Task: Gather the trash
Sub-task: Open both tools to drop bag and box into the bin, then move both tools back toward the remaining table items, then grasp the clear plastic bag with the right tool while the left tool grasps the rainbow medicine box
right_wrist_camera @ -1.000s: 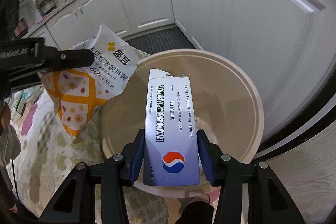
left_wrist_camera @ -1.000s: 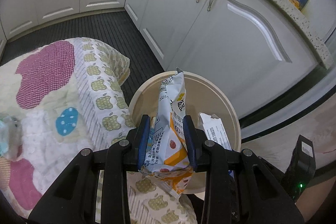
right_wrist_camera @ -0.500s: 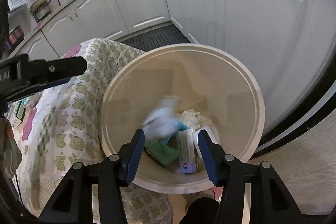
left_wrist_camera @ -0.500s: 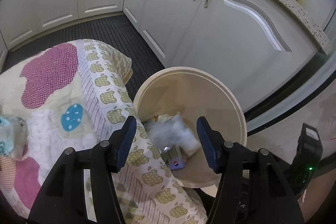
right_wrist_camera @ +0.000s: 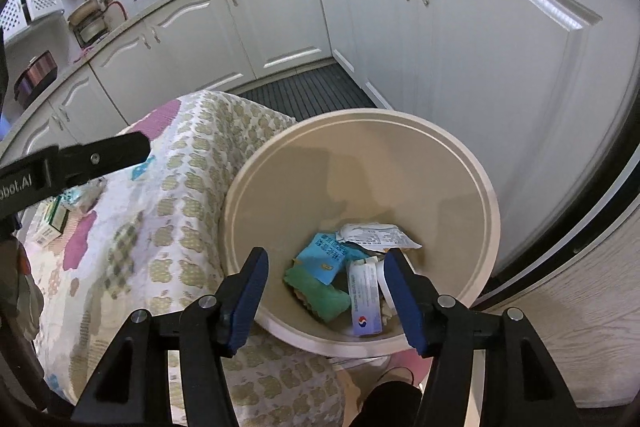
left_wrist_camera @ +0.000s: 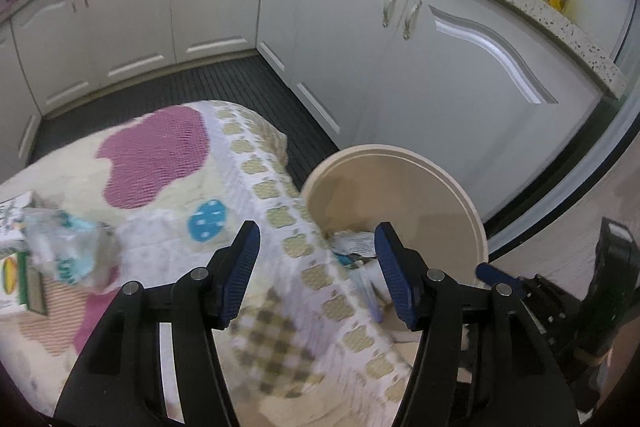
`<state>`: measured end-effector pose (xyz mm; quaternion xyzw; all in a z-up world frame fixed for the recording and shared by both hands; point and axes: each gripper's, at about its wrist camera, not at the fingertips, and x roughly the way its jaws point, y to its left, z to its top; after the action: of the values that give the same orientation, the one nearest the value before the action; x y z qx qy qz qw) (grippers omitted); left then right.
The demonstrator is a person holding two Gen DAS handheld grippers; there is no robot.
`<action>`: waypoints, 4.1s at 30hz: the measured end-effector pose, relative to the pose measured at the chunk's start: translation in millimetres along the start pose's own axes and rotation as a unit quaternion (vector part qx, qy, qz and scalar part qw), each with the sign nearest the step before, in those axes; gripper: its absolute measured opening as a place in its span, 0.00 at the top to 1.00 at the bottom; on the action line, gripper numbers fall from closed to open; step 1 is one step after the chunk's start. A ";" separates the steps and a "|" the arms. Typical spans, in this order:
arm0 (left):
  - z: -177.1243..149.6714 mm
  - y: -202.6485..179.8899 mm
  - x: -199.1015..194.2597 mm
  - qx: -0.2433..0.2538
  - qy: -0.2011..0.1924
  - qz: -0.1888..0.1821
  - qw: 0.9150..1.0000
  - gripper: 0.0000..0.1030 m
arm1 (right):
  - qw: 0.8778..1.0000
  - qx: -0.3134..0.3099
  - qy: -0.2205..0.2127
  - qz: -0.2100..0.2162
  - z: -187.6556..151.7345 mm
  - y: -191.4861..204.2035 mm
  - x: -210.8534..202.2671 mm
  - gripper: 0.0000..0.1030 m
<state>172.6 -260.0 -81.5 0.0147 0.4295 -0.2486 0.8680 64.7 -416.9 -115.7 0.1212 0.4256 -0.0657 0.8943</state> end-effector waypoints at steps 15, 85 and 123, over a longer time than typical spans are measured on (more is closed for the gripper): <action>-35.1 55.0 -60.0 -0.016 -0.037 0.056 0.998 0.43 | 0.998 -0.057 -0.018 0.027 -0.1 68.4 -26.3 0.41; -94.1 259.8 -91.8 -0.090 0.072 -0.132 0.985 0.31 | 0.967 -0.181 0.001 0.181 38.6 222.7 30.4 0.76; -85.0 167.7 -94.8 0.072 0.054 0.001 0.996 0.53 | 0.972 -0.145 -0.005 0.184 1.5 180.1 -7.6 0.76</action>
<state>136.2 -53.0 -95.2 0.0903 0.4565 -0.2771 0.8406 100.8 -244.0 -79.9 0.0660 0.3962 0.1621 0.9013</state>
